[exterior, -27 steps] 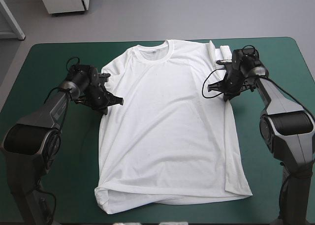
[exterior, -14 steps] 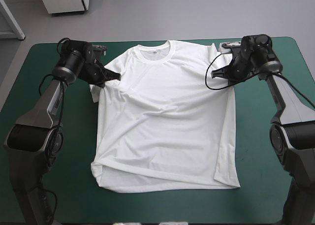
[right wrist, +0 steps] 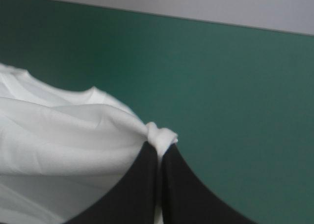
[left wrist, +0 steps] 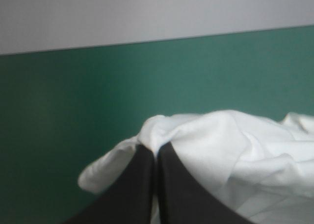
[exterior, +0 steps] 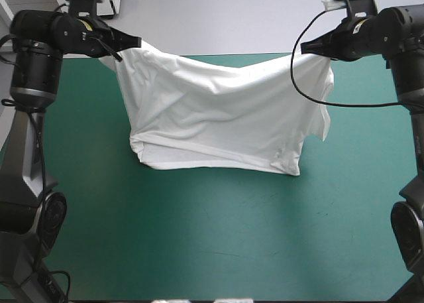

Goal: Fold the cloth

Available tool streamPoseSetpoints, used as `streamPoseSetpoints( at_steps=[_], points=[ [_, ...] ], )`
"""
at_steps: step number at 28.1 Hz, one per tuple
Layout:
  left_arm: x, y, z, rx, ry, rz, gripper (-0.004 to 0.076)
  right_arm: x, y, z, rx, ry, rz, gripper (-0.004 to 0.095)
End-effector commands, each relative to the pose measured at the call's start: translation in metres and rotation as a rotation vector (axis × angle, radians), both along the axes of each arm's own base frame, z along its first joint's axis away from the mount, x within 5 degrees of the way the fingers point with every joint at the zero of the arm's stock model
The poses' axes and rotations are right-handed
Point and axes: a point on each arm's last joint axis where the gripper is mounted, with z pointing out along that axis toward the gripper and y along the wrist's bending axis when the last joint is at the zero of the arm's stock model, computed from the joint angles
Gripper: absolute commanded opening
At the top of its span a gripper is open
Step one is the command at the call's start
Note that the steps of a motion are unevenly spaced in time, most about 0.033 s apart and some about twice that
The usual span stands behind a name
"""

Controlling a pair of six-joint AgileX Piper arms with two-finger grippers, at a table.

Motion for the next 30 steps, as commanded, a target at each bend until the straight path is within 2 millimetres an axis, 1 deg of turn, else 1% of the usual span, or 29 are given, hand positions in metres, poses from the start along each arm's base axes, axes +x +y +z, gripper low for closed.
streamPoseSetpoints(
  at_steps=[1,4,7,10,12,15,18,22,24,25,27,30],
  points=[
    [-0.052,0.010,0.056,-0.029,-0.163,0.002,-0.0009,-0.042,-0.009,0.053,0.019,-0.208,-0.004,-0.0017],
    [-0.073,0.014,0.078,-0.046,-0.248,0.002,-0.0009,-0.061,-0.011,0.071,0.027,-0.277,-0.006,-0.0017],
    [-0.084,0.016,0.088,-0.054,-0.292,0.002,-0.0009,-0.072,-0.013,0.083,0.033,-0.333,-0.007,-0.0017],
    [-0.086,0.016,0.089,-0.056,-0.298,0.001,-0.0009,-0.075,-0.013,0.085,0.033,-0.352,-0.008,-0.0017],
    [-0.083,0.015,0.087,-0.056,-0.294,0.000,-0.0009,-0.073,-0.013,0.084,0.033,-0.350,-0.008,-0.0017],
    [-0.070,0.013,0.082,-0.057,-0.303,-0.001,-0.0009,-0.060,-0.013,0.079,0.018,-0.352,-0.017,-0.0017],
    [-0.050,0.009,0.077,-0.063,-0.343,-0.002,-0.0009,-0.036,-0.014,0.072,-0.014,-0.395,-0.047,-0.0017],
    [-0.018,0.003,0.068,-0.080,-0.436,-0.003,-0.0009,0.002,-0.013,0.060,-0.051,-0.475,-0.078,-0.0017],
    [-0.006,0.001,0.066,-0.086,-0.480,-0.002,-0.0009,0.014,-0.013,0.056,-0.057,-0.514,-0.084,-0.0017],
    [0.002,-0.001,0.065,-0.096,-0.532,-0.003,-0.0009,0.022,-0.011,0.056,-0.052,-0.563,-0.084,-0.0017],
    [0.007,-0.002,0.068,-0.108,-0.600,-0.004,-0.0009,0.025,-0.011,0.060,-0.046,-0.631,-0.085,-0.0017],
    [0.009,-0.002,0.070,-0.114,-0.629,-0.004,-0.0009,0.025,-0.011,0.062,-0.045,-0.648,-0.086,-0.0017]
  ],
)
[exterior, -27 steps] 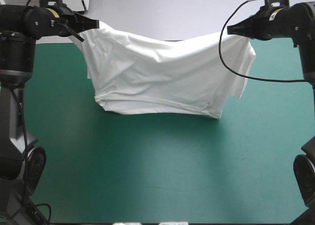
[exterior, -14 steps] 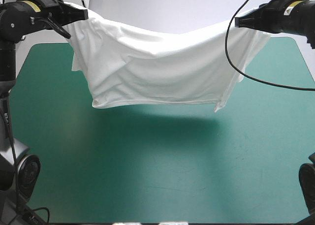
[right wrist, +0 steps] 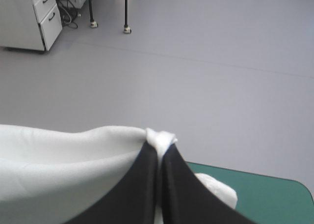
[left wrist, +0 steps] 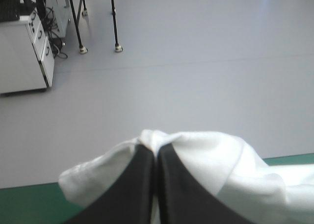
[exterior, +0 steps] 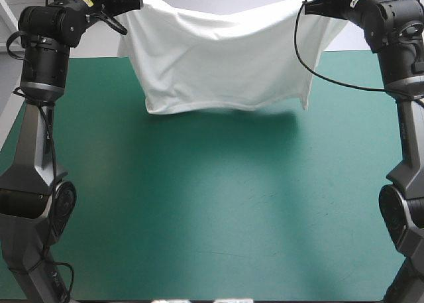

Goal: Fold the cloth

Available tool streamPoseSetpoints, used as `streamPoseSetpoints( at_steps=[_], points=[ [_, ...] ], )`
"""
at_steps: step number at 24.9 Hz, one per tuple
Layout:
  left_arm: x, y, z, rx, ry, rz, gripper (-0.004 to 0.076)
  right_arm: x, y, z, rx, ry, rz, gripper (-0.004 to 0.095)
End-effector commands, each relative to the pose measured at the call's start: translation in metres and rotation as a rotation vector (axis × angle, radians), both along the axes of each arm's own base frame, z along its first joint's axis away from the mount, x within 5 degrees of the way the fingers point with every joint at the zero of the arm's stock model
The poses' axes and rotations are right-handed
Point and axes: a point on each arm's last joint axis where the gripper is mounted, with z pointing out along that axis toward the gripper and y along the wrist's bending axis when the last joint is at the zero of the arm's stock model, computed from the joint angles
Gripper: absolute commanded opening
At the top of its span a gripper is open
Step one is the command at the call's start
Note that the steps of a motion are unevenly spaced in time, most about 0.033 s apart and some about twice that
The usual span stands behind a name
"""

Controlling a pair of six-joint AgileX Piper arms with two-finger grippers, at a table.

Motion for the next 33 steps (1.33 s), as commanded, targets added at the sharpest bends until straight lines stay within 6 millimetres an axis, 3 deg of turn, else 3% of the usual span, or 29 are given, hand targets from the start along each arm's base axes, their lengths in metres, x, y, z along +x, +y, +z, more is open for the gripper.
streamPoseSetpoints(
  at_steps=[1,4,9,15,18,19,21,24,33],
  points=[
    [-0.023,0.004,0.038,-0.035,-0.195,0.000,-0.0009,-0.024,-0.008,0.038,-0.002,-0.185,-0.017,-0.0017],
    [-0.010,0.002,0.014,-0.006,-0.047,0.003,-0.0009,-0.015,-0.007,0.012,0.009,0.019,-0.030,-0.0017],
    [0.022,-0.005,-0.079,0.049,0.485,0.027,-0.0009,0.007,-0.002,-0.070,0.015,0.465,-0.033,-0.0017],
    [0.020,-0.016,-0.145,0.075,0.705,0.026,-0.0009,0.000,0.001,-0.144,0.018,0.730,-0.018,-0.0017],
    [0.003,-0.021,-0.163,0.082,0.720,0.007,-0.0009,-0.014,0.003,-0.174,0.038,0.818,-0.001,-0.0017],
    [-0.006,-0.021,-0.178,0.088,0.753,0.007,-0.0009,-0.020,0.003,-0.182,0.042,0.843,0.003,-0.0017],
    [-0.032,-0.018,-0.206,0.097,0.823,-0.002,-0.0009,-0.040,0.003,-0.200,0.052,0.901,0.022,-0.0017],
    [-0.062,-0.011,-0.231,0.106,0.894,0.001,-0.0009,-0.060,0.002,-0.215,0.059,0.952,0.035,-0.0017],
    [-0.133,0.005,-0.252,0.096,0.957,-0.004,-0.0009,-0.122,0.000,-0.240,0.097,1.063,0.066,-0.0017]
  ],
)
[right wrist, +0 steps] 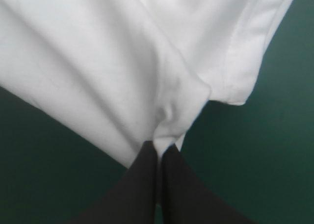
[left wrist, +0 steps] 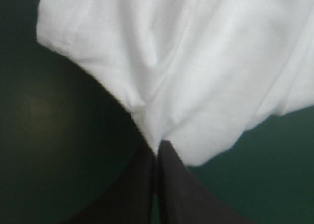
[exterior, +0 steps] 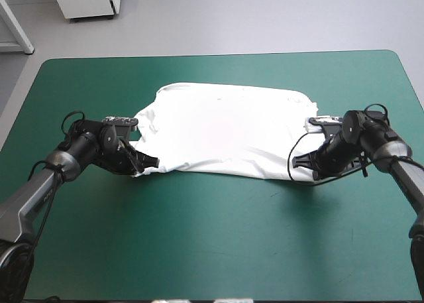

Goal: Fold the cloth

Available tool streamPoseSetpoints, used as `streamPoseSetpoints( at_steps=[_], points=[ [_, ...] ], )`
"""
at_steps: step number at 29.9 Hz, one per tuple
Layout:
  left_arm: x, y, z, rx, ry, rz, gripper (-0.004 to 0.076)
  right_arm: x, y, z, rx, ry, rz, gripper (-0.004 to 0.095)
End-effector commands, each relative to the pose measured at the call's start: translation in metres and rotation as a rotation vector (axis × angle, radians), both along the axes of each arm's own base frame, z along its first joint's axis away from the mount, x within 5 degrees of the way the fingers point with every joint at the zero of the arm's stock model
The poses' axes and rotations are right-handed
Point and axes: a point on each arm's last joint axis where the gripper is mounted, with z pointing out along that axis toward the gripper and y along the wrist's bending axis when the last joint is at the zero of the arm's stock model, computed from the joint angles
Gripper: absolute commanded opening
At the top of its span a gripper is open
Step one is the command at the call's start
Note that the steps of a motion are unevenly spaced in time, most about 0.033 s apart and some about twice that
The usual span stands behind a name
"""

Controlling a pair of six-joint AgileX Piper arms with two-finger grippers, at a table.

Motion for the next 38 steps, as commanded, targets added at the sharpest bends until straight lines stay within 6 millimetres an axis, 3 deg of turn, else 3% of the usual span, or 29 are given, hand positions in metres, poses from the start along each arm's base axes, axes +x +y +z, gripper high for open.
streamPoseSetpoints(
  at_steps=[1,7,14,17,19,22,24,27,33,38],
  points=[
    [-0.026,0.004,0.013,-0.027,-0.052,0.005,-0.0009,-0.023,-0.004,0.014,0.022,-0.049,0.001,-0.0017],
    [-0.062,0.012,-0.003,-0.025,0.005,0.010,-0.0009,-0.057,-0.007,0.013,0.033,-0.036,0.000,-0.0017],
    [-0.072,0.015,-0.011,-0.015,0.050,0.010,-0.0008,-0.065,-0.005,0.008,0.067,0.023,0.017,0.0016],
    [-0.071,0.014,-0.011,-0.019,0.037,0.011,0.0027,-0.065,-0.004,0.002,0.062,0.079,0.038,0.0172],
    [-0.071,0.014,-0.010,-0.021,0.041,0.011,0.0097,-0.065,-0.003,0.002,0.075,0.079,0.034,0.0316],
    [-0.072,0.014,-0.005,-0.014,0.071,0.009,0.0262,-0.063,0.000,0.008,0.114,0.059,0.023,0.0471],
    [-0.072,0.014,0.003,-0.011,0.087,0.006,0.0365,-0.062,0.001,0.019,0.125,0.017,0.024,0.0492],
    [-0.070,0.015,0.025,-0.010,0.043,-0.001,0.0434,-0.060,0.000,0.043,0.122,-0.065,0.034,0.0490],
    [-0.066,0.019,0.083,0.019,-0.116,-0.011,0.0435,-0.062,-0.008,0.093,0.033,-0.148,0.045,0.0490],
    [-0.064,0.023,0.119,0.051,-0.193,-0.007,0.0435,-0.061,-0.010,0.137,0.042,-0.301,0.006,0.0462]
  ],
)
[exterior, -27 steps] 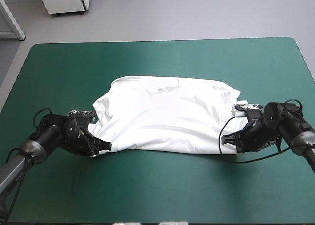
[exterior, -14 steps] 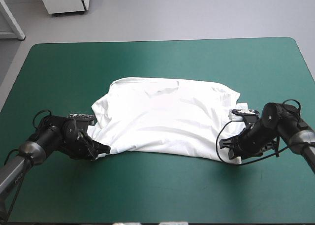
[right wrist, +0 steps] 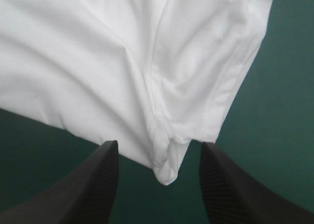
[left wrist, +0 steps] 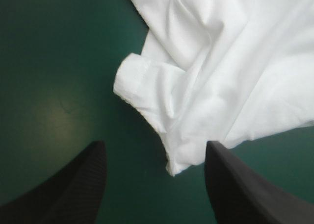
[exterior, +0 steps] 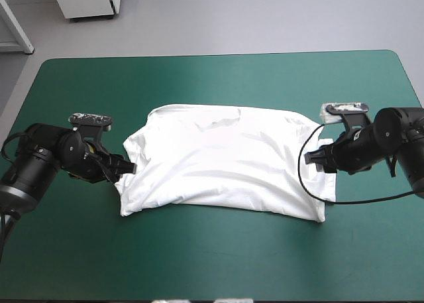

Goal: Fold the cloth

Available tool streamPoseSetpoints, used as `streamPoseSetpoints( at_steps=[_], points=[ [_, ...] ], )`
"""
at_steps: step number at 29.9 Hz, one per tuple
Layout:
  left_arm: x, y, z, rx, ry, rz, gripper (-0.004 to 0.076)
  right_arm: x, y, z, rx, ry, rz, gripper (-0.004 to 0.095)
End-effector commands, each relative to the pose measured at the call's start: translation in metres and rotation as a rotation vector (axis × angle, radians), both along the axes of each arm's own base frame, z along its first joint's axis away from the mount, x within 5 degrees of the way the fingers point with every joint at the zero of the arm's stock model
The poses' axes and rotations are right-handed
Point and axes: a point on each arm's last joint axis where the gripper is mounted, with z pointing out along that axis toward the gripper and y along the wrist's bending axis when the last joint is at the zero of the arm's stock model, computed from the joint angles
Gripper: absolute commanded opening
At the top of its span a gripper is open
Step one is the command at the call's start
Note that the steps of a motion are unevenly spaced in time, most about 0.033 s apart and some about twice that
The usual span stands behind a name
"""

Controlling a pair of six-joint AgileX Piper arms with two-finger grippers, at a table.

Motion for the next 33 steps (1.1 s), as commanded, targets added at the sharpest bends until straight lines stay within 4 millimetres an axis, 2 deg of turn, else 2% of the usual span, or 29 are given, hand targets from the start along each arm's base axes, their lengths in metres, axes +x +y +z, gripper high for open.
streamPoseSetpoints(
  at_steps=[1,3,6,14,22,28,33],
  points=[
    [-0.003,0.003,0.034,0.009,-0.116,0.006,0.0435,-0.007,-0.004,0.042,0.021,-0.133,-0.023,0.0460],
    [-0.001,0.007,0.036,0.035,-0.129,0.048,0.0435,-0.007,-0.004,0.053,0.028,-0.171,-0.025,0.0459],
    [0.007,0.016,0.026,0.052,-0.056,0.106,0.0435,-0.008,-0.004,0.063,0.032,-0.205,-0.025,0.0459],
    [0.045,0.031,-0.007,-0.039,0.038,0.163,0.0435,-0.007,-0.004,0.062,0.032,-0.201,-0.025,0.0459],
    [0.073,0.028,-0.048,-0.018,0.156,0.146,0.0434,-0.006,-0.006,0.061,0.003,-0.204,-0.030,0.0459],
    [0.068,0.027,-0.088,-0.026,0.217,0.151,0.0433,-0.006,-0.007,0.061,-0.003,-0.203,-0.038,0.0459],
    [0.068,0.023,-0.104,-0.073,0.211,0.164,0.0433,-0.006,-0.008,0.061,-0.022,-0.206,-0.042,0.0459]
  ],
)
